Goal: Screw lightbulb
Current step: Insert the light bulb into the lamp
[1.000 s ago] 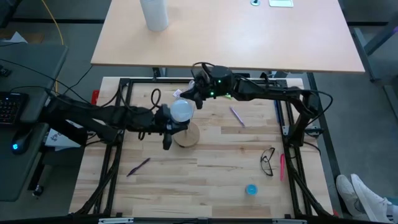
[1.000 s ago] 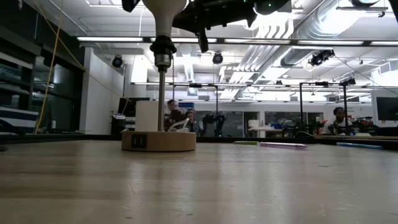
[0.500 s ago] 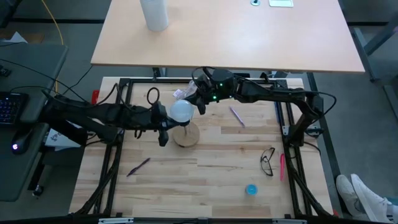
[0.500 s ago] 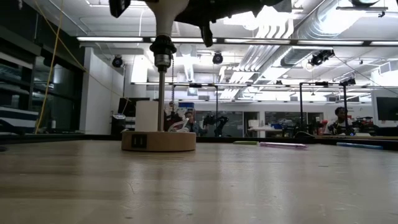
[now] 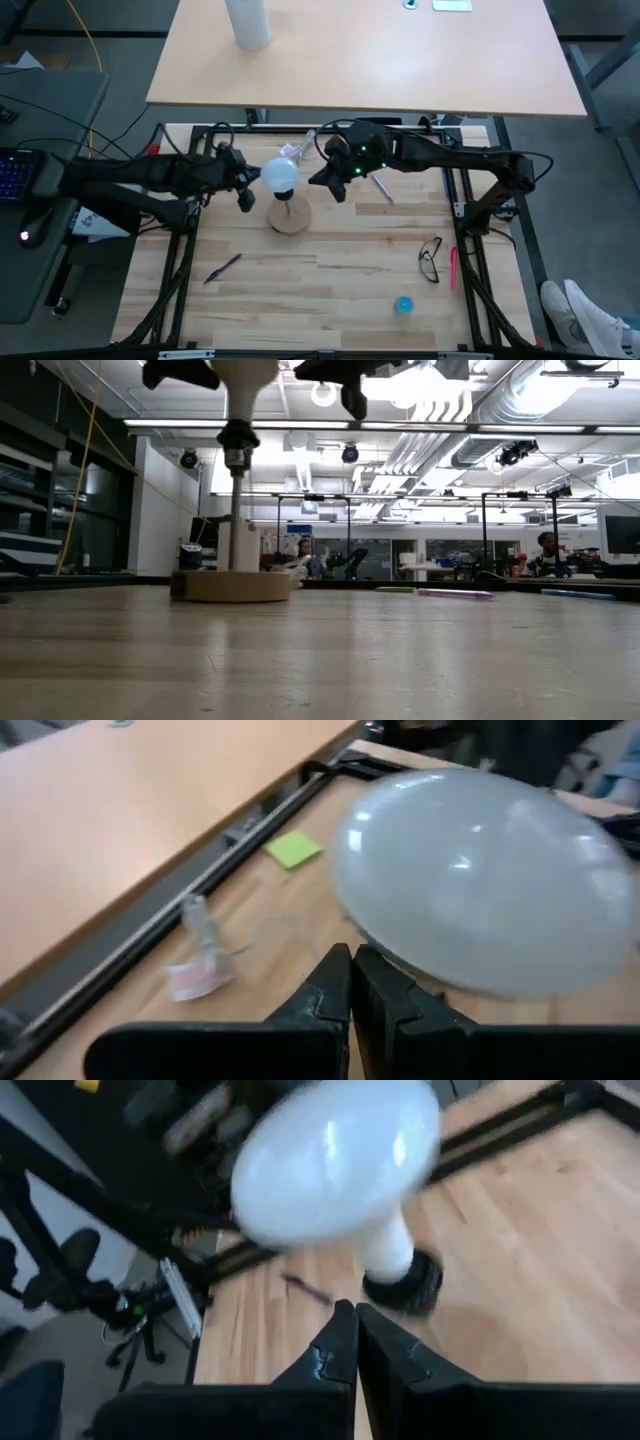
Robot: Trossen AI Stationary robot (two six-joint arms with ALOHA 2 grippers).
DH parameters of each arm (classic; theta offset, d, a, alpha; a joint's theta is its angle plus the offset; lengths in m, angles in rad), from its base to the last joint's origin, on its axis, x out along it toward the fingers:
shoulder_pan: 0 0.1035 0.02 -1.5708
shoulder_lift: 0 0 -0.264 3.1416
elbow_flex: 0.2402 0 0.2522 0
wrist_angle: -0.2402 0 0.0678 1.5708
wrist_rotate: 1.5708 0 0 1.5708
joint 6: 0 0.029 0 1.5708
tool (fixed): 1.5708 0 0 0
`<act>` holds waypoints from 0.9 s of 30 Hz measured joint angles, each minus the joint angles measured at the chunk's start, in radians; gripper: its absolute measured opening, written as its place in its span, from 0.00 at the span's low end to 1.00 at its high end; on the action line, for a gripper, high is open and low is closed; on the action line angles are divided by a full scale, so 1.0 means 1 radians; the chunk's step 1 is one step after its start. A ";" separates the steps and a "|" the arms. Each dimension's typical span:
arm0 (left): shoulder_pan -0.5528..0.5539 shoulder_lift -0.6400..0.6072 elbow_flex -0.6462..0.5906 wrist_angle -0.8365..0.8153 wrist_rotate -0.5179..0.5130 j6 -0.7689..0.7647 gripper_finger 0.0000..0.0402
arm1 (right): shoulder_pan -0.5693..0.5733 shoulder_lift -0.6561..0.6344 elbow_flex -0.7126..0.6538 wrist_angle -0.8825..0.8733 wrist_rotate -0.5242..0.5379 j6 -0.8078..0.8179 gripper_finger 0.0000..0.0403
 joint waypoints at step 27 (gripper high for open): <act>-0.177 -0.103 0.002 0.266 0.257 -0.154 0.00 | -0.164 0.123 0.000 0.378 0.037 0.121 0.00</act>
